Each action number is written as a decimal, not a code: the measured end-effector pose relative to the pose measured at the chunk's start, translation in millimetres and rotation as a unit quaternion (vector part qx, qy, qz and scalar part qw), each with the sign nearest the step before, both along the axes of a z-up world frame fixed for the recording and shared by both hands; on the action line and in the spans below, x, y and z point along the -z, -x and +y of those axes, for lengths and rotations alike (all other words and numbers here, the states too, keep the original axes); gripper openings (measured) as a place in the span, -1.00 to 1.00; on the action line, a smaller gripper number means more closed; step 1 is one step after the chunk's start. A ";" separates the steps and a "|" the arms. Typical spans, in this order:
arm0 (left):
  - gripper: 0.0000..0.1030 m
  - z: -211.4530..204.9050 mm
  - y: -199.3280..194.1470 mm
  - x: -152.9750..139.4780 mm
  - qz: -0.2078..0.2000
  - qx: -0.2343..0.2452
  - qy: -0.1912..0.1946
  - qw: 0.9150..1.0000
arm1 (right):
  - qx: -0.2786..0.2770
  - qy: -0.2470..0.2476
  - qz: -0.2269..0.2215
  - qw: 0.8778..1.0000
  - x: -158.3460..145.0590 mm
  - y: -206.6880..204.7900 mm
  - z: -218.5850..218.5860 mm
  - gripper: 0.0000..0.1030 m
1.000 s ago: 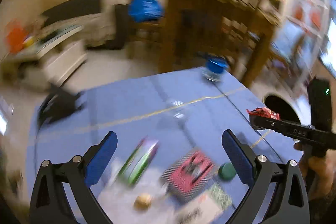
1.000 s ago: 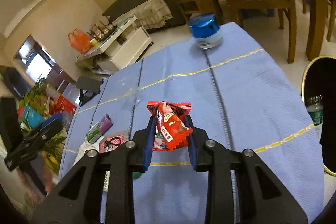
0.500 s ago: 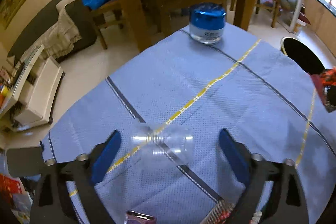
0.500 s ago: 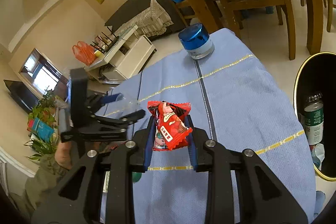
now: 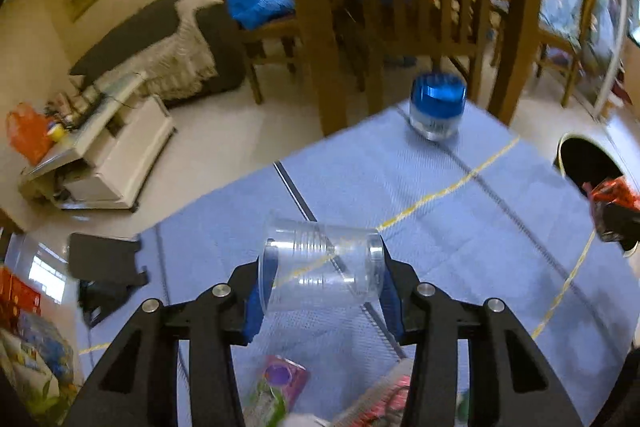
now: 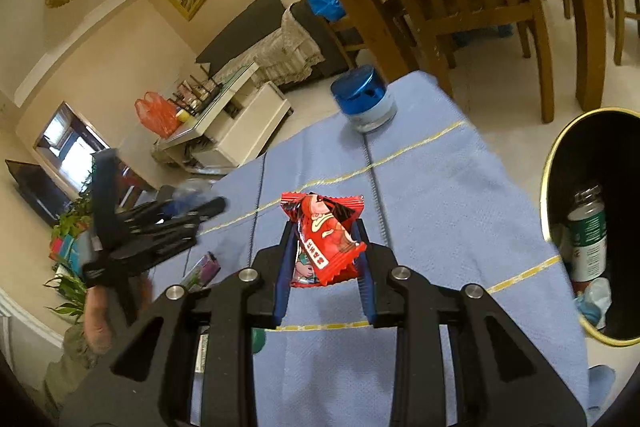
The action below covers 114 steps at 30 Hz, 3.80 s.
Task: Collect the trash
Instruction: 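Grasp the red snack wrapper with the right tool while the left tool grasps the clear plastic cup, then drop the wrapper into the bin with the right tool while the left tool drops the plastic cup, then grasp the green bottle cap with the right tool while the left tool grasps the green gum pack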
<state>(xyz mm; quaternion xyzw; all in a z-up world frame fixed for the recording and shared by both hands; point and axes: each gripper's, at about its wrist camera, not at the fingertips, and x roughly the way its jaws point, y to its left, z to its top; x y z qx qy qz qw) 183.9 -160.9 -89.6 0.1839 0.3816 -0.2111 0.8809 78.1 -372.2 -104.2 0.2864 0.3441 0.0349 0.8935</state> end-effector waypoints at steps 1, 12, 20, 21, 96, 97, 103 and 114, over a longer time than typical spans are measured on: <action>-0.12 -3.6 6.1 -6.3 -0.007 -0.005 0.005 1.000 | 0.005 0.005 -0.002 1.000 -1.3 2.4 -3.8 -0.46; -0.12 -81.3 100.2 -29.8 -0.033 0.039 0.056 0.997 | 0.105 0.146 0.060 0.982 4.8 38.1 -64.9 -0.46; -0.12 -143.6 127.1 -18.5 -0.033 0.096 0.043 0.994 | 0.222 0.191 0.054 0.955 2.3 66.4 -137.6 -0.46; -0.12 -149.3 127.6 -17.3 -0.032 0.098 0.042 0.994 | 0.228 0.182 0.058 0.955 6.5 69.0 -145.5 -0.46; 0.87 218.1 122.7 7.1 -0.050 -0.203 0.114 0.971 | -0.221 0.282 0.059 0.932 43.7 -18.2 185.7 -0.20; 0.87 216.6 123.0 8.8 -0.049 -0.194 0.115 0.973 | -0.229 0.286 0.063 0.928 44.8 -15.8 183.0 -0.20; 0.87 207.0 108.6 20.6 -0.001 -0.168 0.145 0.975 | -0.229 0.288 0.070 0.927 49.7 -6.5 185.4 -0.38; 0.87 149.9 38.3 15.9 0.003 -0.122 0.105 0.987 | -0.183 0.223 0.052 0.956 28.7 -5.6 144.0 -0.38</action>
